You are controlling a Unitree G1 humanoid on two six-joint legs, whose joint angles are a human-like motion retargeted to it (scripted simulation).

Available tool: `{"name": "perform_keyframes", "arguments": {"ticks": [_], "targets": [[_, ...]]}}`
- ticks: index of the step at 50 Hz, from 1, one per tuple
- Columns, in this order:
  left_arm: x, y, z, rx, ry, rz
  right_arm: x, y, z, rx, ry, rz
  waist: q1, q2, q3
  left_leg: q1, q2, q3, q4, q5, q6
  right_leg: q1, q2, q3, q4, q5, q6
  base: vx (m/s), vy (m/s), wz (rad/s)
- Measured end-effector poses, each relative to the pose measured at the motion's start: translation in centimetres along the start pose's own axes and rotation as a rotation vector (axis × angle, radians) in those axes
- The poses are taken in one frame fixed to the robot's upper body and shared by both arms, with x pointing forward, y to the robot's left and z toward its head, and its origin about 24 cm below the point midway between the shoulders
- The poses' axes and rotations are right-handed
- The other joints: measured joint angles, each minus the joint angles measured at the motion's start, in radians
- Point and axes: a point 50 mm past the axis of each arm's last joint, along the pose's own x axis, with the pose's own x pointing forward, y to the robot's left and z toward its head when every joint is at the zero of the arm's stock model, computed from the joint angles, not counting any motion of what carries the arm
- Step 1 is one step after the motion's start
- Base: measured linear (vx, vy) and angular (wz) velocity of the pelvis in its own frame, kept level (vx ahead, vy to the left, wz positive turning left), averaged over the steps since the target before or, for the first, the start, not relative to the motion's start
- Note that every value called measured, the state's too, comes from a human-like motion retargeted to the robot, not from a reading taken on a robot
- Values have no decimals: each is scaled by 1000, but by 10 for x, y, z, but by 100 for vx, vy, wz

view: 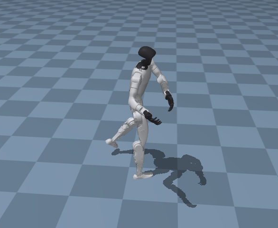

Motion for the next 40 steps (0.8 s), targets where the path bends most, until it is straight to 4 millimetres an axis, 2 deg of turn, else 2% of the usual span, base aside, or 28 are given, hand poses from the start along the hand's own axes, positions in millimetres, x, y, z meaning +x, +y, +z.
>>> {"name": "perform_keyframes", "arguments": {"ticks": [5,10,13,17,20,24,28,30,32,35,38,40], "targets": [[12,-13,-13,-225,74,158,-1,-11,34,7,-168,-70,-40,29,-6,-11,-53,-132,21,68,-21,7,7,49,-6,-2,-30,8,3,-52],[21,-28,-11,-308,109,254,-13,-22,55,-76,-297,-181,-69,44,-12,-18,-105,-250,29,86,-62,5,-1,62,13,-22,-61,3,8,-8],[21,-33,0,-244,37,259,-21,-23,68,-129,-381,-231,-78,42,-26,-10,-116,-267,24,62,-85,5,-13,51,27,-35,-73,-2,11,21],[11,-31,36,4,-209,252,-26,-5,93,-211,-548,-256,-80,43,-40,7,-86,-211,11,-35,-107,11,-23,11,41,-46,-77,-6,14,49],[-2,-27,67,166,-406,238,-29,16,116,-258,-680,-210,-68,26,-70,26,-52,-111,-22,-138,-107,22,-41,-42,45,-48,-63,-9,18,89],[-23,-27,115,269,-664,213,-34,56,149,-325,-883,-102,-32,-2,-114,49,5,87,-75,-282,-67,44,-68,-156,57,-45,-37,-11,22,140],[-53,-32,178,444,-1028,314,-43,113,181,-523,-1210,-130,46,-39,-154,84,29,288,-174,-404,-10,62,-101,-302,84,-30,-16,-12,28,183],[-72,-36,207,531,-1251,424,-53,146,193,-626,-1425,-171,114,-72,-177,95,20,329,-239,-438,-2,70,-118,-370,107,-18,-17,-11,33,184],[-92,-38,227,537,-1412,505,-66,174,196,-664,-1564,-142,204,-128,-200,83,13,300,-273,-455,-4,83,-133,-427,137,-1,-29,-9,34,175],[-119,-36,243,470,-1544,554,-83,210,187,-632,-1653,-53,372,-231,-215,30,5,188,-271,-462,-15,102,-157,-496,194,39,-58,-6,34,173],[-136,-47,247,357,-1593,458,-92,241,187,-530,-1696,-45,603,-334,-155,-37,-10,60,-250,-454,-41,112,-178,-534,269,92,-82,-3,33,181],[-137,-47,243,376,-1571,443,-91,261,195,-519,-1735,-66,768,-394,-105,-73,-26,-18,-255,-443,-66,111,-189,-534,326,124,-93,1,29,194]]}}
